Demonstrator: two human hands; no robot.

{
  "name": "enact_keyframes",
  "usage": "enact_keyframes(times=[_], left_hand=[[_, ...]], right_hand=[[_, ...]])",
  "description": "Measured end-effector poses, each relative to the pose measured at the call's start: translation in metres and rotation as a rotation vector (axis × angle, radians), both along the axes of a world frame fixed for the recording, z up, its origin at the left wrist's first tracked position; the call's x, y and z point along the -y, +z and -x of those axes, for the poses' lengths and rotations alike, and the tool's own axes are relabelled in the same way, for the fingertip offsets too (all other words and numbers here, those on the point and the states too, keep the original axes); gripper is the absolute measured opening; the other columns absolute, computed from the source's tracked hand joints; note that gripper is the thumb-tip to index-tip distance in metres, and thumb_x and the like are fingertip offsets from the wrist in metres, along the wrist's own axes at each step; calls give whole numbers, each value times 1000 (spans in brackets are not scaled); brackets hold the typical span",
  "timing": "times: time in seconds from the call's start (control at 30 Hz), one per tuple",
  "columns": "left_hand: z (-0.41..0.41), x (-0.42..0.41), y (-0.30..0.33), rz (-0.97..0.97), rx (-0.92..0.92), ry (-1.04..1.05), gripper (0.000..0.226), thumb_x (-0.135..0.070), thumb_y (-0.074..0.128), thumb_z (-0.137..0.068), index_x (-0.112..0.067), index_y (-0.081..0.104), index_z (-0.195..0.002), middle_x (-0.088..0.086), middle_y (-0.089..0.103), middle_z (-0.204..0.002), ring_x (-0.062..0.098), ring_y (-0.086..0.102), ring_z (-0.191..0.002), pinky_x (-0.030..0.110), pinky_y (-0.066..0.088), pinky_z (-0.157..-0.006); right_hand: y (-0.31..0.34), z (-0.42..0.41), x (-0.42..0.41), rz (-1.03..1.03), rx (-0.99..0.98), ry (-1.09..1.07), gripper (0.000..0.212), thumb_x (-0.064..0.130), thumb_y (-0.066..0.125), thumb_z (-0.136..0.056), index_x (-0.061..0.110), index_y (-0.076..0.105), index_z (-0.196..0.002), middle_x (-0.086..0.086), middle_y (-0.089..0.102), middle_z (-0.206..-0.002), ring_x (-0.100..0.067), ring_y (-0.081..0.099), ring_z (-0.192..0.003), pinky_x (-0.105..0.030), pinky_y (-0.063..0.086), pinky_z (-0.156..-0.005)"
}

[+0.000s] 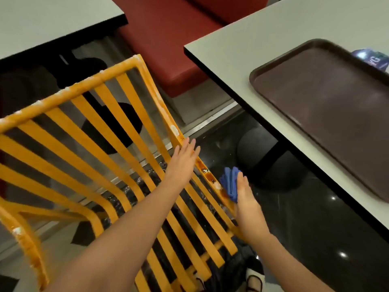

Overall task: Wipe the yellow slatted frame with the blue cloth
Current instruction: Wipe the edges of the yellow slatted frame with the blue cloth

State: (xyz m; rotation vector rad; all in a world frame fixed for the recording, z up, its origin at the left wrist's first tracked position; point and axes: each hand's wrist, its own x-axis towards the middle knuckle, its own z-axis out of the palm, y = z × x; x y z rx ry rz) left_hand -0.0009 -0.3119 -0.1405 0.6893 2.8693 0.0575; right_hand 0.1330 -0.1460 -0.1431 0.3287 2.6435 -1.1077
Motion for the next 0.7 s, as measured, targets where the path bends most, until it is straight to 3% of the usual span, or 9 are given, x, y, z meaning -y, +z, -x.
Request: enact_keyframes(times=[0.03, 0.07, 0.13, 0.17, 0.23, 0.33, 0.47, 0.57, 0.7], left_hand=[[3, 1, -4, 68, -25, -43, 77, 6, 49, -85, -10, 7, -148, 11, -3, -157, 26, -9, -143, 43, 6, -117], [4, 1, -8, 114, -43, -67, 78, 4, 48, -87, -10, 2, -148, 11, -7, -156, 26, -11, -143, 42, 5, -117], [5, 1, -18, 165, -45, -85, 75, 0, 45, -89, -8, -1, -148, 12, -10, -156, 25, -12, -143, 41, 2, -116], [4, 2, -22, 175, -40, -89, 74, -2, 44, -90, -8, -2, -147, 13, -11, -155, 25, -12, -143, 41, 1, -116], [3, 5, -32, 175, -37, -95, 72, -5, 43, -91, -7, -3, -147, 13, -12, -155, 24, -12, -143, 40, -1, -115], [2, 13, -44, 134, -37, -96, 70, -8, 39, -93, -8, -6, -147, 11, -14, -155, 23, -13, -143, 40, 1, -116], [2, 20, -51, 75, -42, -114, 69, -16, 36, -95, -11, -12, -144, 8, -17, -155, 21, -14, -142, 40, 2, -116], [3, 25, -53, 41, -85, -119, 71, -12, 39, -93, -12, -13, -141, 8, -15, -155, 21, -15, -141, 41, -2, -114], [4, 29, -52, 55, -101, -131, 71, -14, 40, -93, -12, -9, -144, 8, -13, -155, 22, -14, -142, 43, -3, -114]], right_hand=[[-11, -7, 7, -174, -9, 111, 86, 9, 59, -89, 21, -4, -148, -1, 6, -158, -19, 16, -145, -26, 23, -114], [-24, -14, 13, -318, -42, 199, 98, 4, 72, -76, 13, 4, -146, -8, 7, -156, -24, 21, -144, -31, 32, -112], [-42, -24, 22, -453, -67, 265, 109, -2, 86, -47, 2, 31, -141, -21, 33, -147, -35, 41, -132, -42, 46, -100], [-52, -27, 24, -492, -91, 280, 107, -4, 86, -44, 1, 35, -139, -22, 37, -145, -37, 42, -131, -45, 43, -103], [-60, -30, 24, -559, -125, 308, 103, 0, 83, -54, 0, 29, -141, -21, 29, -148, -39, 33, -136, -46, 24, -115], [-61, -29, 25, -626, -162, 306, 101, 5, 81, -62, -1, 22, -144, -18, 21, -150, -37, 32, -137, -44, 8, -111], [-62, -3, 35, -659, -184, 293, 109, 5, 86, -54, -4, 21, -142, -20, 33, -147, -37, 37, -134, -42, 21, -116], [-63, 29, 46, -650, -228, 289, 104, 7, 91, -43, 1, 42, -134, -18, 50, -137, -34, 50, -125, -42, 44, -99], [-62, 24, 45, -684, -232, 298, 102, 5, 89, -45, 1, 39, -133, -19, 51, -136, -34, 46, -128, -40, 36, -107]])
